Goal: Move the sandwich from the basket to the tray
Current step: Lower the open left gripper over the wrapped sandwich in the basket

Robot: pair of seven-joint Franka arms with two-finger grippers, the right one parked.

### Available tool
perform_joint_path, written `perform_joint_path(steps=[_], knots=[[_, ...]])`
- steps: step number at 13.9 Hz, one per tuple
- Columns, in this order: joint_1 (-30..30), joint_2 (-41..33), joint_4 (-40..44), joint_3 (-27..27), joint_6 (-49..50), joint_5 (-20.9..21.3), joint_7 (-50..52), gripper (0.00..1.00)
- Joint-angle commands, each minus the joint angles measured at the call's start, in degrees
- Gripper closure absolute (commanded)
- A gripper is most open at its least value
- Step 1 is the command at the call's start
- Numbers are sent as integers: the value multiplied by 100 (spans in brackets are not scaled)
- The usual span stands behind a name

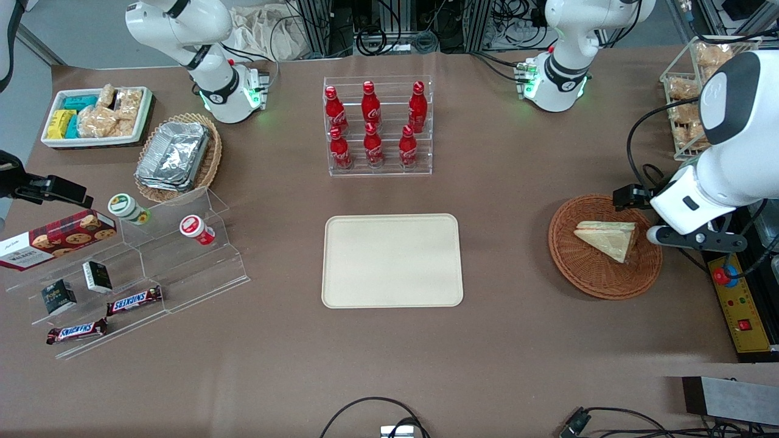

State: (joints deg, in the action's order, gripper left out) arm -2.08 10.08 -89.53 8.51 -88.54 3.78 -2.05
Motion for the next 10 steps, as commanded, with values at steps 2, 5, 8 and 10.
perform_joint_path(steps=[2, 5, 8, 10], knots=[[-38, 64, 137, 10, 91, 44, -93, 0], [-38, 161, 164, 10, 118, 245, -172, 0], [-38, 170, 68, 1, 75, 281, 614, 0], [-170, 153, -299, -8, -318, 273, 1503, 0]])
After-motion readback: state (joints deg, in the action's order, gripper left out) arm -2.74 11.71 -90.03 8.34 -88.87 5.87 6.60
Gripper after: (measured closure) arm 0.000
